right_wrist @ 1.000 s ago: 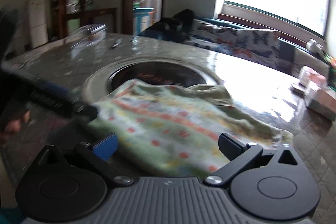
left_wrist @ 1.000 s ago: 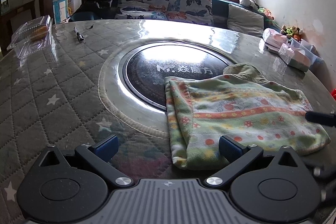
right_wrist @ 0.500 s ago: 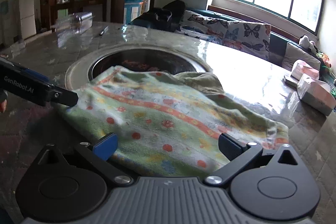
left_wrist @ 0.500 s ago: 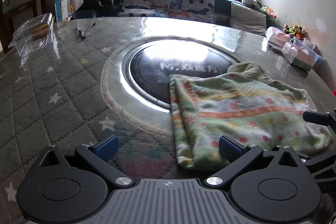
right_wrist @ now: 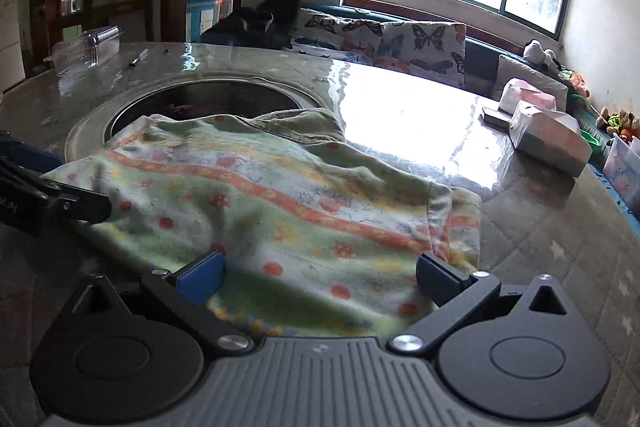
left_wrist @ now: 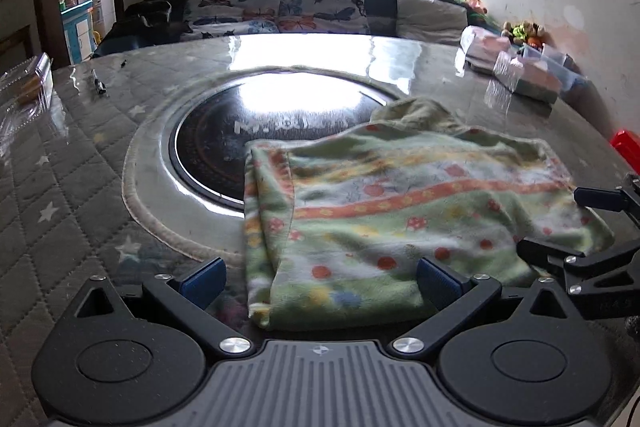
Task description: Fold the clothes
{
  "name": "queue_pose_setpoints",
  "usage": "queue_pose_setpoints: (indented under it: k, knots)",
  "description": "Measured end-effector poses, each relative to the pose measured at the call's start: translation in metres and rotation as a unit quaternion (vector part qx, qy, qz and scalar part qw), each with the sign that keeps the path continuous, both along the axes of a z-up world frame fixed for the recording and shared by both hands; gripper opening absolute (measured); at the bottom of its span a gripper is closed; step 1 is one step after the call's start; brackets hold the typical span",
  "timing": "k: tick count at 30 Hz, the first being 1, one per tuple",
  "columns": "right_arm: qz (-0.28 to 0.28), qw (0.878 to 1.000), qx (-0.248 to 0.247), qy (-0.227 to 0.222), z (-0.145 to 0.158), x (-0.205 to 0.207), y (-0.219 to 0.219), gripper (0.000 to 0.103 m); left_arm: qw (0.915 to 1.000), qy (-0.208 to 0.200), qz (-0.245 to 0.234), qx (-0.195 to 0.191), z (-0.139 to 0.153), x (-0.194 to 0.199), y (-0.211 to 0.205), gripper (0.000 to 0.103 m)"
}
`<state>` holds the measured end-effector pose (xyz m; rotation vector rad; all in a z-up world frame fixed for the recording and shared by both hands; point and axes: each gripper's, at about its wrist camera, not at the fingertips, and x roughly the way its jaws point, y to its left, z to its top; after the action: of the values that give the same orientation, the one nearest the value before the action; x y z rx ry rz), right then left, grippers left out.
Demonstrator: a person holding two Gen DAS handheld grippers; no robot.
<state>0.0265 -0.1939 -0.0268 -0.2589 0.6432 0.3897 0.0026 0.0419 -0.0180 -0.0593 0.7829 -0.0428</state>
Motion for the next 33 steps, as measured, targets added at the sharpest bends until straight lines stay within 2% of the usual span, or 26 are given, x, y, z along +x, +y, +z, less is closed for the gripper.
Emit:
queue_pose_setpoints:
  k: [5, 8, 12, 15, 18, 24, 28, 33]
  knots:
    - [-0.01, 1.0, 0.012, -0.017, 0.013, 0.0, -0.011, 0.103, 1.0, 0.002, -0.001, -0.006, 0.001, -0.001, 0.003, 0.103]
    - [-0.026, 1.0, 0.002, -0.012, 0.009, 0.006, -0.016, 0.103, 1.0, -0.004, 0.006, -0.006, 0.004, 0.0, 0.004, 0.103]
    - [-0.025, 1.0, 0.008, -0.005, 0.007, 0.007, -0.019, 0.103, 1.0, 0.0, 0.004, -0.007, 0.0, 0.0, 0.005, 0.103]
    - [-0.02, 1.0, 0.005, -0.021, 0.015, 0.004, -0.019, 0.103, 1.0, 0.0, 0.005, -0.008, 0.003, 0.0, 0.006, 0.103]
    - [-0.037, 0.999, 0.0, -0.031, 0.019, 0.006, -0.022, 0.103, 0.9998, -0.008, 0.016, -0.005, 0.008, -0.002, 0.01, 0.103]
    - [-0.078, 0.997, -0.021, -0.012, 0.003, 0.004, -0.043, 0.103, 0.9996, -0.002, 0.027, -0.009, 0.0, -0.002, 0.019, 0.103]
    - [-0.091, 0.996, -0.002, -0.018, 0.007, 0.001, -0.059, 0.103, 0.9996, -0.003, 0.027, -0.007, 0.002, -0.003, 0.02, 0.103]
    - [-0.127, 0.991, -0.01, -0.027, 0.009, -0.002, -0.078, 0.103, 0.9991, -0.009, 0.042, -0.003, 0.006, -0.007, 0.028, 0.103]
